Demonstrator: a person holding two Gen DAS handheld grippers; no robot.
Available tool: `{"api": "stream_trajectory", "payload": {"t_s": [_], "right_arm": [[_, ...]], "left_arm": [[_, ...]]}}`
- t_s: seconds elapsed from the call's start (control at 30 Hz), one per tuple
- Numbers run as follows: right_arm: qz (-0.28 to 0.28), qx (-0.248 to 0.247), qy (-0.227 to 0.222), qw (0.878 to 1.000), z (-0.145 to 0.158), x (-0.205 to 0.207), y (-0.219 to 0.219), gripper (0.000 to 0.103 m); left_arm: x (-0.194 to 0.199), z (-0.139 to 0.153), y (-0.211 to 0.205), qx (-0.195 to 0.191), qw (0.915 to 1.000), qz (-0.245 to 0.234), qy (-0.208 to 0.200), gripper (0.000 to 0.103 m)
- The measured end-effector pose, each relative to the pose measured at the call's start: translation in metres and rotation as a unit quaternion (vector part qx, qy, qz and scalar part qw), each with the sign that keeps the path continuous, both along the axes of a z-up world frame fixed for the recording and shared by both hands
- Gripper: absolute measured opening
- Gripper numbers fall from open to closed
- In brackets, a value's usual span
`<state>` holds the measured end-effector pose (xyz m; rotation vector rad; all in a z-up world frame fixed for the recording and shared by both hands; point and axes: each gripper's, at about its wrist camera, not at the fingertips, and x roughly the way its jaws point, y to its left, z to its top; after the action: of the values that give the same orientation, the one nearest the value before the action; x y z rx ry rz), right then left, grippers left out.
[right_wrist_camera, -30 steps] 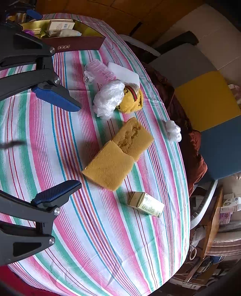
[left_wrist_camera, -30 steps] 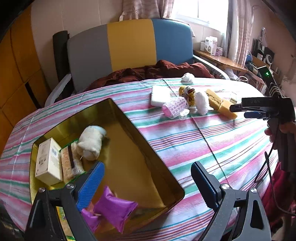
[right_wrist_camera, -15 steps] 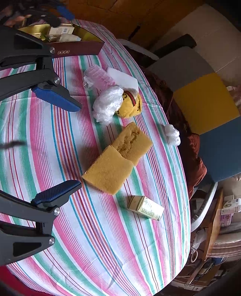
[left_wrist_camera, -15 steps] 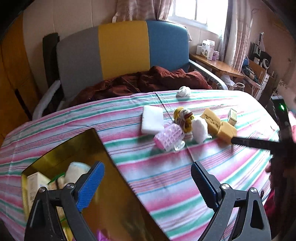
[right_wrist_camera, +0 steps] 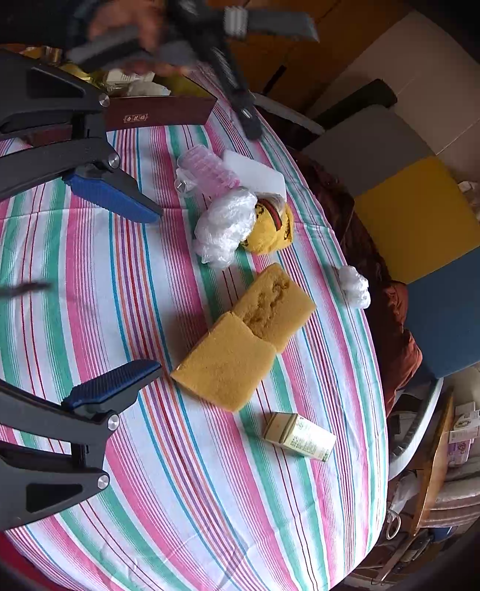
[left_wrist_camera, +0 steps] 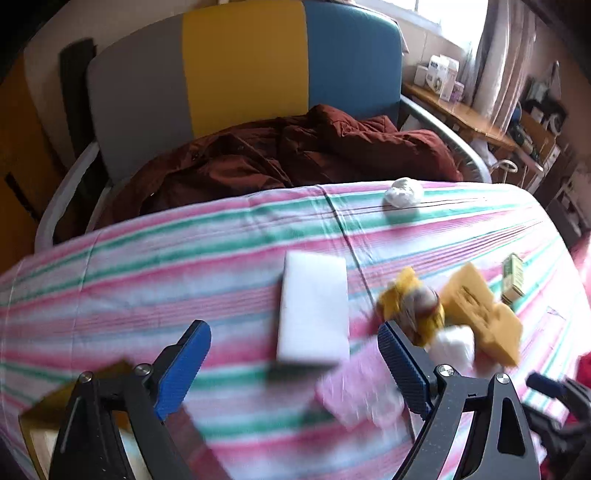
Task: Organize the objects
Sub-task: 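Grasp the clear plastic bag with the right tool while the left grasps the white sponge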
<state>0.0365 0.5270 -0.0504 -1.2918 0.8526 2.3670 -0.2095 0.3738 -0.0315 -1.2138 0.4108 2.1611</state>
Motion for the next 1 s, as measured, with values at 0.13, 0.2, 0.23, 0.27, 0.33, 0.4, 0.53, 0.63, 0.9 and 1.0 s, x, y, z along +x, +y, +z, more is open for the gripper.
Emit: {"api": "stream_trajectory", "payload": {"t_s": [0.13,0.2,0.23,0.27,0.33,0.4,0.53,0.63,0.9,1.0], "right_arm": [[0.002,-0.008,0.000,1.000,-0.001,-0.001,0.001,0.078],[0.002,-0.011,-0.002,1.000,-0.002,-0.001,0.001,0.078],[0.002,-0.012,-0.003,1.000,-0.002,-0.001,0.001,0.078],[0.001,-0.013,-0.005,1.000,-0.002,-0.002,0.001,0.078],[-0.001,-0.014,-0.008,1.000,-0.003,-0.002,0.001,0.078],[-0.002,-0.014,-0.011,1.000,-0.004,-0.002,0.001,0.078],[-0.005,-0.013,-0.021,1.000,-0.008,-0.003,0.003,0.078],[-0.013,-0.008,-0.018,1.000,-0.006,-0.001,0.005,0.078],[-0.007,0.024,-0.010,1.000,0.013,-0.019,0.019,0.078],[0.004,0.058,0.000,0.998,0.029,-0.046,0.033,0.078]], "left_arm": [[-0.019,-0.017,0.028,-0.022,0.9995,-0.020,-0.015,0.093],[-0.028,-0.030,0.039,-0.036,0.9983,-0.031,-0.034,0.093],[-0.031,-0.037,0.043,-0.044,0.9977,-0.034,-0.038,0.093],[-0.033,-0.042,0.046,-0.050,0.9973,-0.035,-0.040,0.089],[-0.039,-0.055,0.048,-0.059,0.9960,-0.040,-0.055,0.062],[-0.044,-0.060,0.045,-0.044,0.9952,-0.043,-0.076,0.059],[-0.047,-0.059,0.036,-0.030,0.9958,-0.045,-0.073,0.057],[-0.053,-0.054,0.023,-0.019,0.9971,-0.028,-0.068,0.056],[-0.073,-0.062,-0.005,-0.016,0.9963,0.000,-0.085,0.057],[-0.076,-0.062,-0.005,-0.011,0.9960,0.002,-0.088,0.057]]}}
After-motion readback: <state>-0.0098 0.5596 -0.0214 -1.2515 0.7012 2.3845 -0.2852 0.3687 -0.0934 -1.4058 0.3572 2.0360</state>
